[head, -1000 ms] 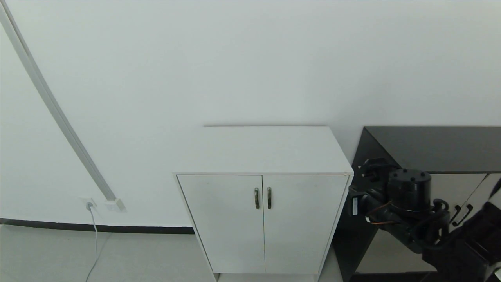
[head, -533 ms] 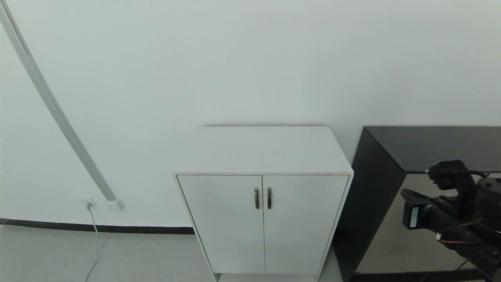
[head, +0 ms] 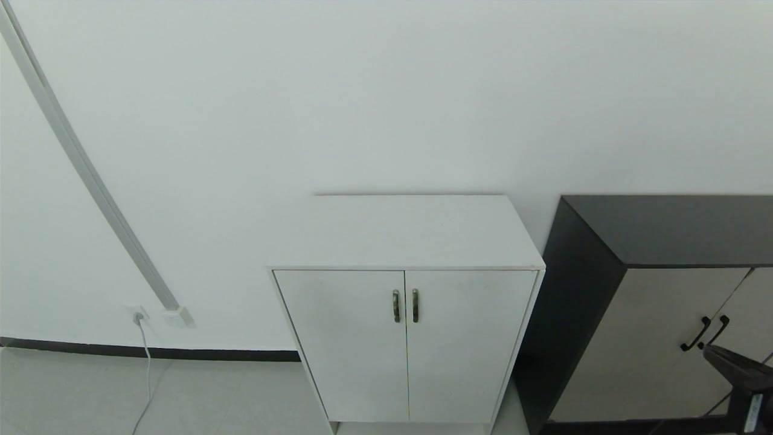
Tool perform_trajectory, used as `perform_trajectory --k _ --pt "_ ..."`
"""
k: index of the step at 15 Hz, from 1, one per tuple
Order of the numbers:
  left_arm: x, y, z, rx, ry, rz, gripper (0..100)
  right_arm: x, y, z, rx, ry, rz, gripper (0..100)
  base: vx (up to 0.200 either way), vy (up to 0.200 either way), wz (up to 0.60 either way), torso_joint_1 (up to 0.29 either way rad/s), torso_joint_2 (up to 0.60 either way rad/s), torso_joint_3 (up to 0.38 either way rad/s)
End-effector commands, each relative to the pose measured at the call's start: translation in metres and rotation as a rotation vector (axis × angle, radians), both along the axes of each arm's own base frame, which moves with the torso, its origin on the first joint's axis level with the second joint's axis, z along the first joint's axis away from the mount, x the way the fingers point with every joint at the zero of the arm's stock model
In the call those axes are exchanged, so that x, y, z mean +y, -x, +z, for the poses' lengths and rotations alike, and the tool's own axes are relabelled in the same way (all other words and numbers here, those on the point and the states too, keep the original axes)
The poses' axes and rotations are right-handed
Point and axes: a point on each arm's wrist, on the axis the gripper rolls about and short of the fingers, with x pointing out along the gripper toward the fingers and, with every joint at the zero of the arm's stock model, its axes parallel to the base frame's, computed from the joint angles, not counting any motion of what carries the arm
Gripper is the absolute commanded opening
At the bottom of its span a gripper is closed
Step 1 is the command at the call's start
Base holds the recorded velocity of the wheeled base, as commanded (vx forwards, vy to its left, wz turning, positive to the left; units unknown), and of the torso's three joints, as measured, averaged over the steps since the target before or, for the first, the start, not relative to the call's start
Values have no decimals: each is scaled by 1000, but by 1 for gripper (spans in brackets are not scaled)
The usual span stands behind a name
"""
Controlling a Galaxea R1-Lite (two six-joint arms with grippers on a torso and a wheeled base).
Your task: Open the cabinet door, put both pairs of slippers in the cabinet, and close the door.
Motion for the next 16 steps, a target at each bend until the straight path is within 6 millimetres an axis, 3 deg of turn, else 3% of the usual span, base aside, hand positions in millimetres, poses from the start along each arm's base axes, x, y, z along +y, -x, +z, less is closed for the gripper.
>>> perform_trajectory --k 1,6,10,16 --pt "0 0 0 1 0 0 0 -12 41 1 -42 -27 48 0 0 0 0 0 0 0" --pt "0 0 0 0 0 0 0 -20 77 -21 64 -49 214 0 0 0 0 0 0 0" --pt "0 0 0 1 0 0 0 -22 85 -42 133 -47 256 0 0 0 0 0 0 0" --pt "0 0 0 0 0 0 0 -27 100 -57 157 -24 293 0 0 0 0 0 0 0"
